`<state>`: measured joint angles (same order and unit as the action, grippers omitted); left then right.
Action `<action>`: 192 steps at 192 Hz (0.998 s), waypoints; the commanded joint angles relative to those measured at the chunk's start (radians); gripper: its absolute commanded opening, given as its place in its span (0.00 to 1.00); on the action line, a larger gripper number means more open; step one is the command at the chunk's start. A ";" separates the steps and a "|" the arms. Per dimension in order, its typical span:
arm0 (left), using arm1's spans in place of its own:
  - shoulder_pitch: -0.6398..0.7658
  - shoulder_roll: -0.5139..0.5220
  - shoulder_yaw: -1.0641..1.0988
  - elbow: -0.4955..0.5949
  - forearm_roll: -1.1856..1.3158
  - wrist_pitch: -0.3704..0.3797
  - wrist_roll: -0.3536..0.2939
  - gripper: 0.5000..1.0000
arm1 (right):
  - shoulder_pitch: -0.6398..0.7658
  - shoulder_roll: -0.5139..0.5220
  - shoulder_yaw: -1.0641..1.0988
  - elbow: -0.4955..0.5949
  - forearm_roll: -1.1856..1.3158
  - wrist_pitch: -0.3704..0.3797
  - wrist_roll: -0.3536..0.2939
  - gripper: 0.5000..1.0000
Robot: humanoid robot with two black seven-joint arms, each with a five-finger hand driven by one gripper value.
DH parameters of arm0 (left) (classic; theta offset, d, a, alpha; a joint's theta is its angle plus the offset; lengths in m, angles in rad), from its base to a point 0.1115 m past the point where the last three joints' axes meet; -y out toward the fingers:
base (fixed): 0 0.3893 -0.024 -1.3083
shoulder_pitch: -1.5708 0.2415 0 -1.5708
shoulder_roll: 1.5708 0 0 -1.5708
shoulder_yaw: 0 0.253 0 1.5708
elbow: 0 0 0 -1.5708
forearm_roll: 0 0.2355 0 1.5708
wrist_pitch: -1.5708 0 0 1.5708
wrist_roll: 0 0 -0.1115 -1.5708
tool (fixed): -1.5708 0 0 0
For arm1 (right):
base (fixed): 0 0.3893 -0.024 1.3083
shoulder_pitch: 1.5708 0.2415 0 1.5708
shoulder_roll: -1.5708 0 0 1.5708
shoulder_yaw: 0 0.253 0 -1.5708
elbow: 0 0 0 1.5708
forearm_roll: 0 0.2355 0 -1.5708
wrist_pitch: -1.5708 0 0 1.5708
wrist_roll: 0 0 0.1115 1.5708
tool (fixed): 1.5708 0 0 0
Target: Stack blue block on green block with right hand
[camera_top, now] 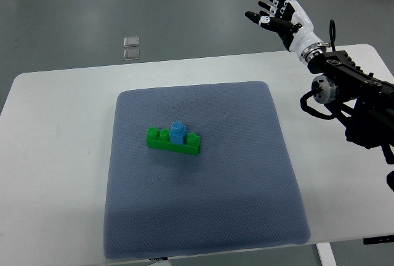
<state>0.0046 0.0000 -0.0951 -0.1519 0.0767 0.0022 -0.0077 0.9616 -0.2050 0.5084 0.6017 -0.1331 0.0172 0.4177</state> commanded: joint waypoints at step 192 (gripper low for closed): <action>0.000 0.000 0.000 0.000 0.000 -0.001 0.000 1.00 | -0.053 0.033 0.056 -0.040 0.253 0.119 -0.022 0.83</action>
